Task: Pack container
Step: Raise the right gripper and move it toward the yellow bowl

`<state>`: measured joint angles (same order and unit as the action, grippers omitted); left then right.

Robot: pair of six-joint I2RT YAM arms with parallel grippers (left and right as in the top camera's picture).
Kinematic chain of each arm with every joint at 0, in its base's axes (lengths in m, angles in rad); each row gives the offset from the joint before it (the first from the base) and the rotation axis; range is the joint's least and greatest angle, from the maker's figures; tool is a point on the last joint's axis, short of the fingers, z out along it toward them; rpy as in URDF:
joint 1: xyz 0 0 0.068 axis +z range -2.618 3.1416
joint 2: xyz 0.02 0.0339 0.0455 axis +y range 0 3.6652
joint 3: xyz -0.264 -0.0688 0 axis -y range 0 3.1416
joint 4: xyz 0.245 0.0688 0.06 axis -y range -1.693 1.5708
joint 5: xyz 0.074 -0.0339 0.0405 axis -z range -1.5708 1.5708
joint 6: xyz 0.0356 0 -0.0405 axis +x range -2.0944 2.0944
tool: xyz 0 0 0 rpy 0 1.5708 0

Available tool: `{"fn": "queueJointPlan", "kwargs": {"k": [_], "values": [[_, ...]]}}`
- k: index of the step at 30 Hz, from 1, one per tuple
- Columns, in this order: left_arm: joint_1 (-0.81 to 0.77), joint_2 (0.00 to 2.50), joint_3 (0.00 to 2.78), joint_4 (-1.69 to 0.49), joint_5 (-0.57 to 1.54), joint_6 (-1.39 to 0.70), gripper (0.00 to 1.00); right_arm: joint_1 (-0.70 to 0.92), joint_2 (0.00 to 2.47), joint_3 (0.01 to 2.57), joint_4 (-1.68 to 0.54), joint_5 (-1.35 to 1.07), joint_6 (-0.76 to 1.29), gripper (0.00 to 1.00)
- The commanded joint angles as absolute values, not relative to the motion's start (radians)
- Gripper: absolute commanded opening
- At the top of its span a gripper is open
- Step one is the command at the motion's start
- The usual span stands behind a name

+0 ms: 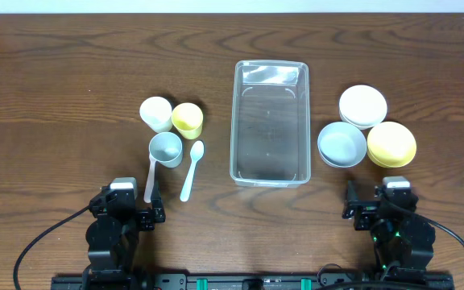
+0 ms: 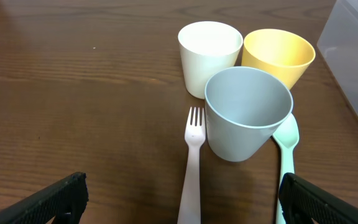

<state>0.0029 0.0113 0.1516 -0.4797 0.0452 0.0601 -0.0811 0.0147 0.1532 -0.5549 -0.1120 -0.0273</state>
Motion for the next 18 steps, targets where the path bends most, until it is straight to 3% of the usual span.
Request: {"fn": "queueJointPlan", "kwargs": {"k": [1, 6, 11, 18], "values": [[0.001, 0.004, 0.146, -0.489, 0.044, 0.067, 0.98, -0.085, 0.007, 0.150, -0.548, -0.253, -0.038, 0.99], [0.001, 0.004, 0.146, -0.489, 0.044, 0.067, 0.98, -0.085, 0.007, 0.160, -0.505, -0.425, 0.009, 0.99], [0.001, 0.004, 0.146, -0.489, 0.044, 0.067, 0.98, -0.085, 0.085, 0.271, -0.520, -0.361, 0.033, 0.99], [0.001, 0.004, 0.146, -0.489, 0.044, 0.067, 0.98, -0.085, 0.559, 0.714, -0.717, -0.139, 0.027, 0.99]]}}
